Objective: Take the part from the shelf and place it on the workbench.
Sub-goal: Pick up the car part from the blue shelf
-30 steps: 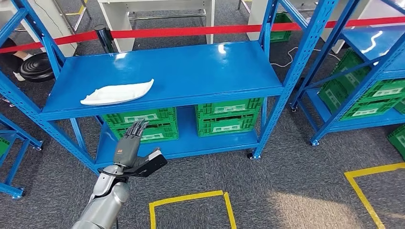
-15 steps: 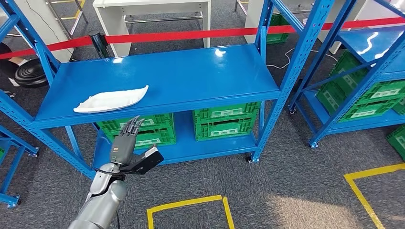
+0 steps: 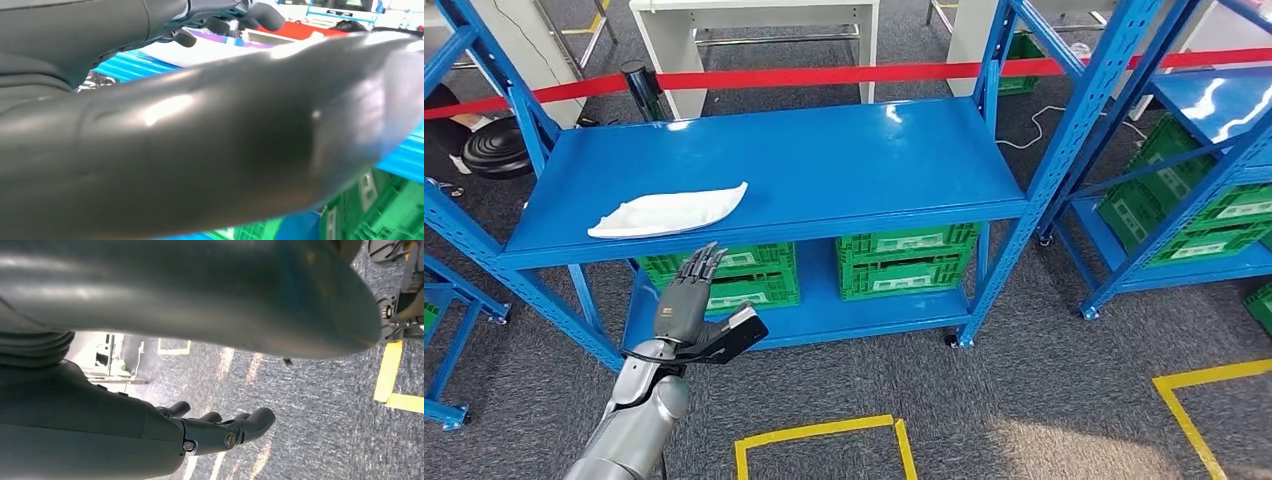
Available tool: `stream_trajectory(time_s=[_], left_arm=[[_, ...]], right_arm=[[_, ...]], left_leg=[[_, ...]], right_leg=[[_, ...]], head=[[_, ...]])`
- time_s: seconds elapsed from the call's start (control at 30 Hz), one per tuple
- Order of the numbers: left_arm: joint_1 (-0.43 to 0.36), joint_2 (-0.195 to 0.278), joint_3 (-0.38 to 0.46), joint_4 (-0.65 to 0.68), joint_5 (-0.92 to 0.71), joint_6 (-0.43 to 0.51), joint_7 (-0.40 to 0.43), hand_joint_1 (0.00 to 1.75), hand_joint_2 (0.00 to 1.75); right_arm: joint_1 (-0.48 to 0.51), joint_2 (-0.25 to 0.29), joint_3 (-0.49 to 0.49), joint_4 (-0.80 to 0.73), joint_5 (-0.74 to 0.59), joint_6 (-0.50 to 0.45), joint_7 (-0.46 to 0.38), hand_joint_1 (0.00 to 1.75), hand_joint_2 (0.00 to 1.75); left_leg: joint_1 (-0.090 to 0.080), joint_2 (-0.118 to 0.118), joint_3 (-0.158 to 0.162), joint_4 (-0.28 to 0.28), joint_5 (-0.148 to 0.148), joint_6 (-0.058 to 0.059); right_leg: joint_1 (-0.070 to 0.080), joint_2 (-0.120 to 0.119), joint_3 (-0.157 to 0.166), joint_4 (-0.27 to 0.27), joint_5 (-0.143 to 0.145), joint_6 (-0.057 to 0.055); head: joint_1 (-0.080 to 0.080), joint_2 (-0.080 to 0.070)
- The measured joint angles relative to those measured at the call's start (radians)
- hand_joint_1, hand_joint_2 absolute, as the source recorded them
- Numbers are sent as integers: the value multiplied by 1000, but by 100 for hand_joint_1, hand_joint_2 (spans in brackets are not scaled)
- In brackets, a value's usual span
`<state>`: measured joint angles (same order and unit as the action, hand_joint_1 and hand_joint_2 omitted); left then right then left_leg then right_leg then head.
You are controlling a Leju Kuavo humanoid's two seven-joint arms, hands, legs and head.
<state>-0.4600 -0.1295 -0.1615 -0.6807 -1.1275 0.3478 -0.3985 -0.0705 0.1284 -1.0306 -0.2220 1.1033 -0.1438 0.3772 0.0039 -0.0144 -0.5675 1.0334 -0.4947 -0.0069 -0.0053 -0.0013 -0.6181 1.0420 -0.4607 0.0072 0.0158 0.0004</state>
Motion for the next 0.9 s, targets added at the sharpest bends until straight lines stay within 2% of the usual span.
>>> stream_trajectory(time_s=[0.1,0.13,0.17,0.23,0.27,0.3,0.33,0.4,0.43,0.47,0.5,0.6,0.63,0.73,0.77,0.87,0.9], left_arm=[[3,-3,0,-10,-8,-3,7,0,0],[3,-4,0,-16,-10,-5,11,0,0],[4,-4,0,-20,-12,-6,14,0,0],[9,-4,0,-27,-12,-8,18,0,0],[16,-4,0,-33,-9,-10,19,0,0],[25,-3,0,-40,-6,-11,19,0,0],[33,-1,0,-50,-2,-12,19,0,0],[43,2,4,-70,7,-11,15,0,0],[44,2,6,-78,12,-10,12,0,0],[46,3,10,-84,17,-8,6,0,0],[49,4,13,-89,22,-6,0,0,0],[57,4,20,-101,29,10,-15,0,0],[57,2,21,-103,29,17,-19,0,0],[54,0,22,-108,23,37,-24,0,0],[54,0,22,-110,19,43,-23,0,0],[53,1,22,-121,9,51,-21,0,0],[53,1,22,-126,9,51,-20,0,0]], right_arm=[[1,5,0,0,-3,1,0,0,0],[0,6,0,0,-5,1,1,0,0],[0,8,0,0,-5,1,2,0,0],[0,12,0,0,-4,2,2,0,0],[0,13,0,0,0,4,2,0,0],[0,14,0,0,3,5,2,0,0],[1,14,0,0,8,5,2,0,0],[1,14,0,0,14,5,2,0,0],[0,14,0,0,15,4,1,0,0],[-1,13,0,0,15,3,0,0,0],[-1,12,0,0,14,1,-2,0,0],[-1,5,0,0,12,-10,-4,0,0],[-1,4,0,0,12,-14,-4,0,0],[-1,-1,0,0,10,-26,-5,0,0],[-1,-3,0,0,12,-27,-5,0,0],[0,-4,0,0,21,-21,-5,0,0],[0,-4,0,0,25,-16,-5,0,0]], left_leg=[[2,2,-1,2,-7,-18],[2,3,-11,24,-20,-24],[3,5,-33,69,-43,-29],[5,8,-102,201,-96,-37],[5,8,-134,256,-109,-39],[5,8,-150,278,-102,-39],[5,8,-148,260,-76,-39],[5,9,-99,135,4,-33],[4,9,-69,70,30,-29],[3,9,-50,26,42,-24],[1,8,-41,6,41,-17],[0,5,-36,1,38,2],[1,3,-33,0,37,5],[-1,1,-29,2,33,5],[-2,0,-29,2,32,7],[-4,1,-29,2,30,10],[-5,1,-29,3,30,11]], right_leg=[[-1,1,7,-10,0,-20],[-3,0,11,-14,0,-27],[-5,0,16,-17,-1,-32],[-4,-1,22,-17,-6,-40],[-4,0,26,-17,-9,-41],[-4,1,30,-17,-12,-42],[-4,2,36,-16,-16,-41],[-4,4,48,-15,-26,-35],[-2,4,52,-13,-31,-30],[0,4,53,-12,-34,-24],[1,4,52,-12,-36,-19],[2,3,54,-13,-40,-2],[3,3,56,-14,-38,-5],[7,3,61,-20,-39,-47],[7,3,62,-21,-41,-54],[6,2,63,-24,-38,-47],[5,2,63,-25,-38,-39]], head=[[0,0],[-1,0],[-2,0],[-4,0],[-4,0],[-4,0],[-4,0],[-4,0],[-4,0],[-3,0],[-3,0],[-1,0],[0,0],[4,0],[4,0],[5,0],[4,0]])
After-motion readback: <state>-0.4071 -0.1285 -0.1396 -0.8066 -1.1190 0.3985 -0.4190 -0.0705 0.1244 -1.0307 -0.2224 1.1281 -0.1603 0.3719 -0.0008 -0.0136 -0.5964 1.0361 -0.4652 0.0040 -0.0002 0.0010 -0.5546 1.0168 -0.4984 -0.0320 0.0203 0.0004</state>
